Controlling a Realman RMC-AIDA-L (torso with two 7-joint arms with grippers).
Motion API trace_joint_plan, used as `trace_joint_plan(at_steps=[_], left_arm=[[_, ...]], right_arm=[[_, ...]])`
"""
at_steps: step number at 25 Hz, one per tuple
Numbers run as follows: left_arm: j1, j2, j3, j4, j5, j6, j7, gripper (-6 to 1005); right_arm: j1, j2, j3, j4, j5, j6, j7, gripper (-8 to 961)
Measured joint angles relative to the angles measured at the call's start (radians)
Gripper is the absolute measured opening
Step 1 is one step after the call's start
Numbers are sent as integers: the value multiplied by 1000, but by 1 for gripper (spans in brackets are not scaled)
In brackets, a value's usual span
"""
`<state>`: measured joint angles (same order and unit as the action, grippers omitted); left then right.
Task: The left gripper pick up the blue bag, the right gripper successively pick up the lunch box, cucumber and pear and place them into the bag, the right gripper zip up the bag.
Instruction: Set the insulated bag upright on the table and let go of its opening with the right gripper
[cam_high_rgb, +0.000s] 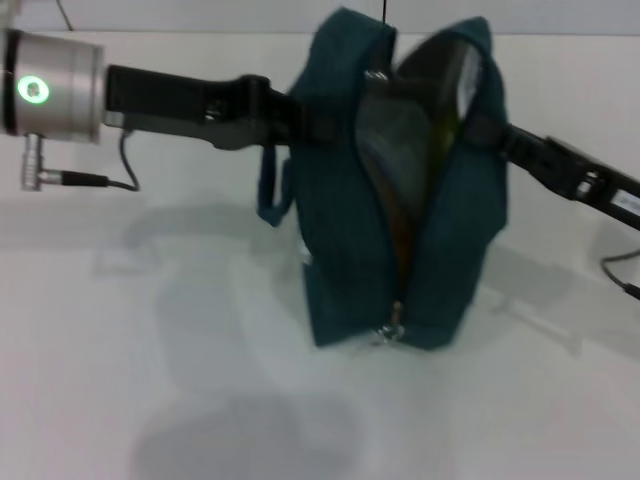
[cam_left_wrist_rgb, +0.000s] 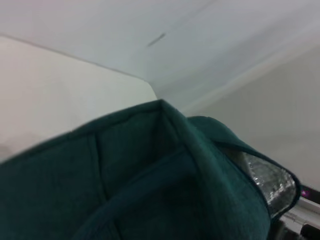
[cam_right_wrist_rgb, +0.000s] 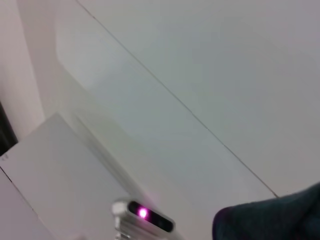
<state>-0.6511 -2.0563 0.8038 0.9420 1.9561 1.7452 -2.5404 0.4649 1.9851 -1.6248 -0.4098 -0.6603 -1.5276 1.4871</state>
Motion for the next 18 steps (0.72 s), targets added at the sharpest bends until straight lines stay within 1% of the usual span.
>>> trace_joint_plan(at_steps=[2,4,6,9,18], left_arm=[[-5,-2,1,-22,1,-4,10,43],[-11,-5,3,-64,3,-17,32,43],[-16,-7,5,-98,6,-33,51,43],[-20,-7,7,-138,8,-55,73,43],[-8,-9,22,-155,11,-79,94,43]], right_arm=[[-20,-10,12,1,-1,-26,0,133],[-39,-13,30,9,-5,-40,-1,116],[-52,-15,41,17,-7,-42,-1,79],[-57,-17,45,29,-7,-41,-3,64],[-52,-20,46,50,-10,-39,-13,51]])
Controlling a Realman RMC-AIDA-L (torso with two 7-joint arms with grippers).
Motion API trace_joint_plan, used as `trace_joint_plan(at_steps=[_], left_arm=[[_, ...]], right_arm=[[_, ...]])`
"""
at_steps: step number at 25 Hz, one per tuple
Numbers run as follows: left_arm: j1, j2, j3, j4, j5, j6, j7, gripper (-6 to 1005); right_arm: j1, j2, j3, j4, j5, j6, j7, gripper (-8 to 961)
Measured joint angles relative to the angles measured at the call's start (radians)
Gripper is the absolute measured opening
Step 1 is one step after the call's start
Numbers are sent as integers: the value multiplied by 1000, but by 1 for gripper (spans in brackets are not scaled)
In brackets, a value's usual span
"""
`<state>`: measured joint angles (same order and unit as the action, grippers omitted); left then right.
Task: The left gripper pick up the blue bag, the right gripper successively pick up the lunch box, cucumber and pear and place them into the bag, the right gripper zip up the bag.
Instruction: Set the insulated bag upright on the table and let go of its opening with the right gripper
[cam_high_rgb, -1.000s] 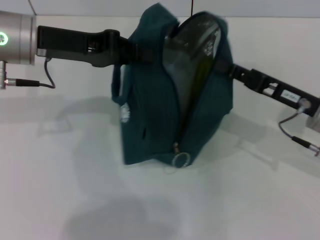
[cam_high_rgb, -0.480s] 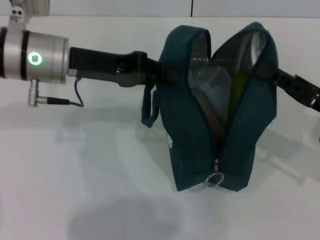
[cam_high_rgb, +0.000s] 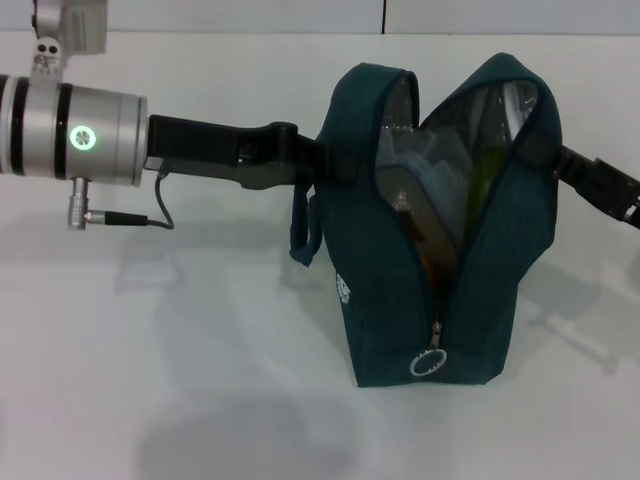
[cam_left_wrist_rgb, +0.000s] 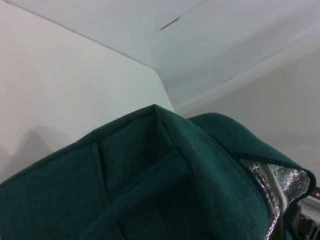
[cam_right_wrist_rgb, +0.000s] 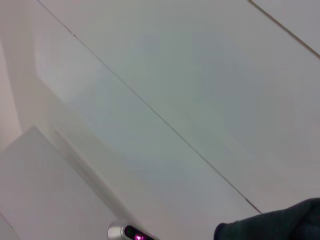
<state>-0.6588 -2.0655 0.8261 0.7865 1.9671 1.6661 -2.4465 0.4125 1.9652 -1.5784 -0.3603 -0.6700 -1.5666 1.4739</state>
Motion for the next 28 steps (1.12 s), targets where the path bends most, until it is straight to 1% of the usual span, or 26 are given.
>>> trace_joint_plan(at_steps=[4,12,16,21,25,28], left_arm=[[11,-1,1,-2,3,1,1,43],[14,-5,1,-3,4,6,0,43],[15,-6,1,-3,4,7,1,43],[16,-7,1,-3,4,7,1,43],[17,-7,1,-3,4,8,1,43],[18,-7,1,-3,4,9,1,43]], right_arm=[[-5,-2,-1,5,0,-6,0,50],[-31,-19,1,36,0,-67,-13,110],[-45,-23,4,37,3,-83,-36,177],[-68,-19,32,46,2,-112,-67,263],[-87,-22,32,55,3,-126,-77,333],[-111,-24,44,62,4,-170,-124,385]])
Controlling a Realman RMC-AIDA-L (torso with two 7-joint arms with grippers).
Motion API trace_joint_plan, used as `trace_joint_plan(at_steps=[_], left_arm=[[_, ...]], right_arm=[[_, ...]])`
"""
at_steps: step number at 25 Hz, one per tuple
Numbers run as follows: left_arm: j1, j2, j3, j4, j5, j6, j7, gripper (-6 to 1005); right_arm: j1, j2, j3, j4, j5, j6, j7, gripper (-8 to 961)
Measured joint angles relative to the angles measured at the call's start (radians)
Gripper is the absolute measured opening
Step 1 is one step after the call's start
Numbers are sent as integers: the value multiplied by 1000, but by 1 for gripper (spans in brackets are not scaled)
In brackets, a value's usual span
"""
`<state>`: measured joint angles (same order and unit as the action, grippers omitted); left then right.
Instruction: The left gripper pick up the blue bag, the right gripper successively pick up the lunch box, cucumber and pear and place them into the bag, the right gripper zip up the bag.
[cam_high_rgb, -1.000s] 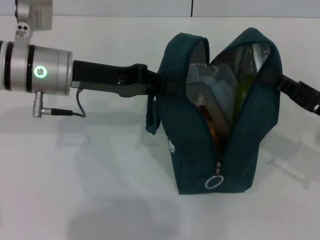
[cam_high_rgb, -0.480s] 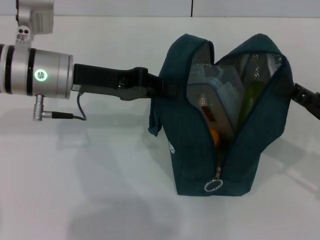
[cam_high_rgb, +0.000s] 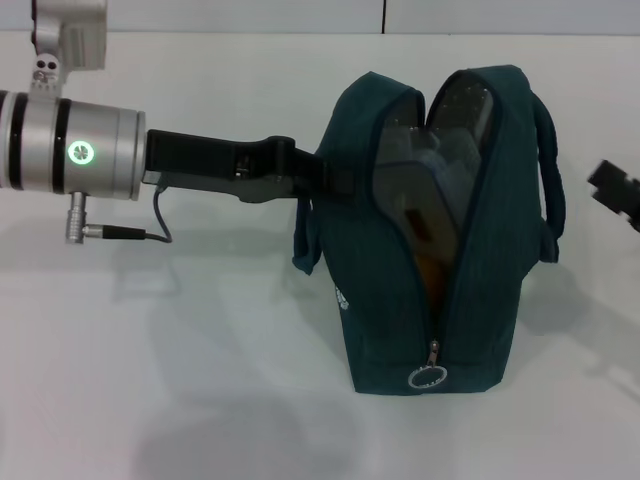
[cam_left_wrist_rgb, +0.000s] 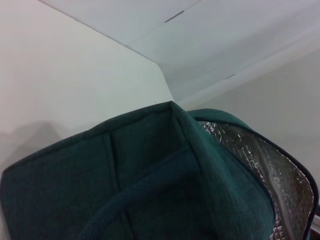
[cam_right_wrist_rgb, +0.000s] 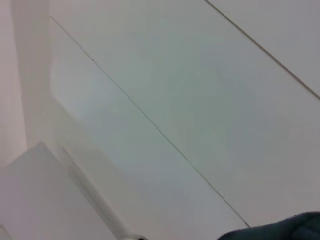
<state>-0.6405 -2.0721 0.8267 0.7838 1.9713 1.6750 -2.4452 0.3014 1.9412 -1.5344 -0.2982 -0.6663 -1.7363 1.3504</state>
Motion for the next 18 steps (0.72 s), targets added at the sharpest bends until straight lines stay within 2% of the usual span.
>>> trace_joint_plan(at_steps=[5,8,12,18], left_arm=[[1,1,0,0,0,-1,0,43],[1,1,0,0,0,-1,0,43],[1,1,0,0,0,-3,0,43],[1,-1,0,0,0,-4,0,44]], right_arm=[[-34,3,4,3,-29,-64,-102,554],[-50,5,4,11,-117,-90,-225,675],[-76,25,5,46,-217,-99,-470,857],[-77,55,1,102,-326,-52,-704,876]])
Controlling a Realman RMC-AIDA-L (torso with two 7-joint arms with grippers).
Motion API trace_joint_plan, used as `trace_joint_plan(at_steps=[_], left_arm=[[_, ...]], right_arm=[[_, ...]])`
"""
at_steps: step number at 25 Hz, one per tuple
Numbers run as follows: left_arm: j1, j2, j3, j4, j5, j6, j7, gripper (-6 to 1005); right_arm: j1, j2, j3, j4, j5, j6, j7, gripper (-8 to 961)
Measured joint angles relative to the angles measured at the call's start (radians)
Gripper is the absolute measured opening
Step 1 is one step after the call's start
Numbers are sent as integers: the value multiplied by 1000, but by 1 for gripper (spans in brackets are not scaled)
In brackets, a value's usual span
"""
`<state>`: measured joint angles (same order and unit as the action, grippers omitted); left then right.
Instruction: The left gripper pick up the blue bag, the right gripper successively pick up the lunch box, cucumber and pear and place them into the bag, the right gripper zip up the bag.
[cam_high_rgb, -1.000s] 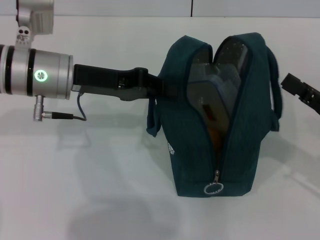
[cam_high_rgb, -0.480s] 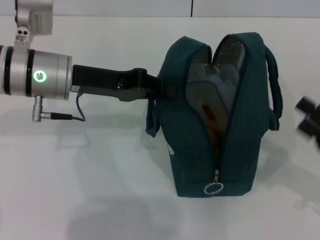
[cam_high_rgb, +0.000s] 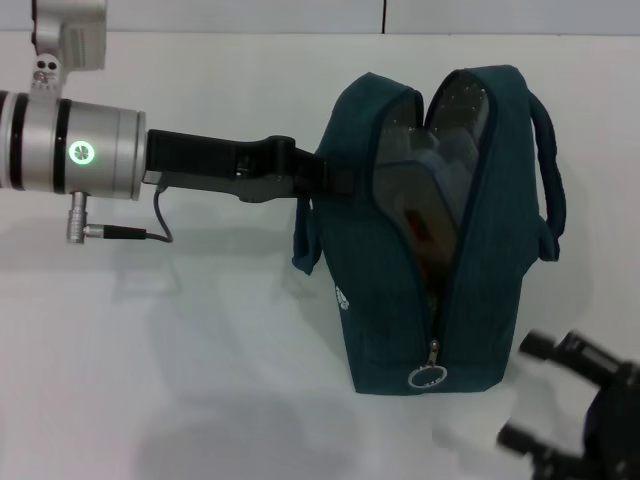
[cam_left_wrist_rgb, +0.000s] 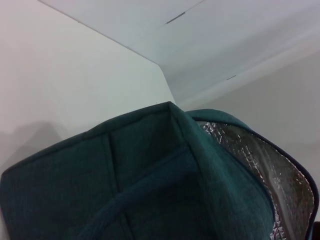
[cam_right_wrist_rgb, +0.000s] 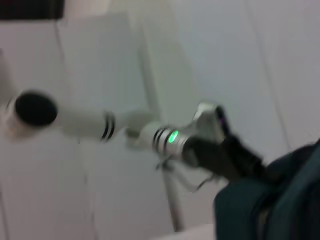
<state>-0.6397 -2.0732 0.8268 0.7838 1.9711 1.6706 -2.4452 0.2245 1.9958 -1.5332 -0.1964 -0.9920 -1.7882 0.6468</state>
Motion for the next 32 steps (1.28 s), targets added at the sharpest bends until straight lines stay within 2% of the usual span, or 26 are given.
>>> trace_joint_plan(at_steps=[3,7,17,29,32], left_arm=[[0,-1,0,0,0,0,0,44],[0,-2,0,0,0,-1,1,44],[0,-8,0,0,-1,1,5,44],[-2,-11,10,-49,-26,5,15,43],[-3,-11,10,-50,-26,3,17,43]], right_arm=[[4,10,-1,11,-76,41,-83,876],[15,15,-2,14,-128,87,-99,876],[65,27,-30,2,-121,203,-95,875],[74,31,-39,-29,-115,221,-50,874],[77,32,-98,-56,-76,225,-49,874]])
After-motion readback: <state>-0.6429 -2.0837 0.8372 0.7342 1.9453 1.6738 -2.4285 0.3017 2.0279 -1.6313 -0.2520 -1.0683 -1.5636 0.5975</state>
